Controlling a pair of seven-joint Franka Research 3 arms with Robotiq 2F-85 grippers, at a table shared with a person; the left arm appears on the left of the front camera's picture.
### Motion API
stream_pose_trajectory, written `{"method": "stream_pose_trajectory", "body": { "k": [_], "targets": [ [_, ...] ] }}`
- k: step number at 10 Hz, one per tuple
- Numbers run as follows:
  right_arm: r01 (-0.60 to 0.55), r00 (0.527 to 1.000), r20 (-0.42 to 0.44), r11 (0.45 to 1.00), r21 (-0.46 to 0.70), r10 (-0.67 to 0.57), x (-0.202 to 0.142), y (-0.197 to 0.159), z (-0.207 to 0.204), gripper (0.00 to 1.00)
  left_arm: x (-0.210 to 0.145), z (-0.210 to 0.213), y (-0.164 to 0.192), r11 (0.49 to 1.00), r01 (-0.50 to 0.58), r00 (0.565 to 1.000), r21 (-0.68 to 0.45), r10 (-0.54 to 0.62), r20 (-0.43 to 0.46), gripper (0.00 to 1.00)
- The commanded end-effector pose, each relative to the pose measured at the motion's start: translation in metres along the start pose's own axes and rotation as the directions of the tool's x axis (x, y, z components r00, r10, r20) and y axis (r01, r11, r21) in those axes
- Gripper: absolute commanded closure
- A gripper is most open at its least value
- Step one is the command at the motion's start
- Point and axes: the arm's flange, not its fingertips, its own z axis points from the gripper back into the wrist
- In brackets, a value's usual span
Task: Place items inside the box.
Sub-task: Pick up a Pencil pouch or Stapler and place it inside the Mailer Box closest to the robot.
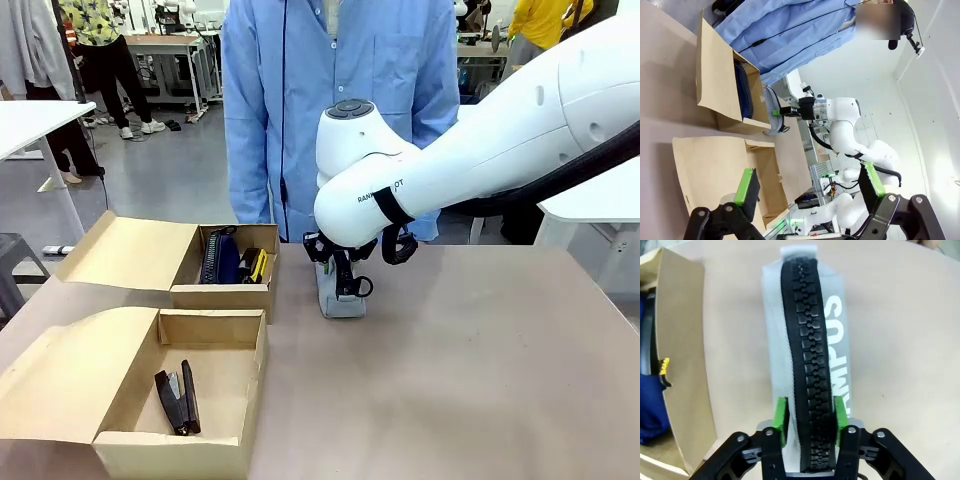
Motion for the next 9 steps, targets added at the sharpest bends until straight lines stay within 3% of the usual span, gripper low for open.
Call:
{"method": "stream_pose_trajectory", "body": {
  "k": [1, 4, 6, 9],
  "targets": [
    [0.045, 0.999, 0.016, 0.998, -0.04, -0.045, 0.0, 0.004, 0.0, 1.0, 0.0, 0.0, -0.001, 1.0, 0.02, 1.0, -0.021, -0.02, 0.017, 0.0],
    [0.067, 0.998, 0.004, 0.997, -0.045, -0.067, -0.002, -0.003, 0.003, 1.0, 0.0, 0.0, -0.001, 1.0, 0.02, 1.0, -0.021, -0.02, 0.017, 0.0],
    [0.072, 0.997, 0.009, 0.997, -0.019, -0.071, -0.023, -0.015, 0.029, 1.0, 0.0, 0.0, -0.001, 1.0, 0.02, 1.0, -0.021, -0.02, 0.017, 0.0],
    [0.143, 0.984, -0.115, 0.987, 0.067, -0.135, -0.134, -0.094, 0.132, 1.0, 0.0, 0.0, -0.001, 1.0, 0.02, 1.0, -0.021, -0.02, 0.017, 0.0]
  ]
}}
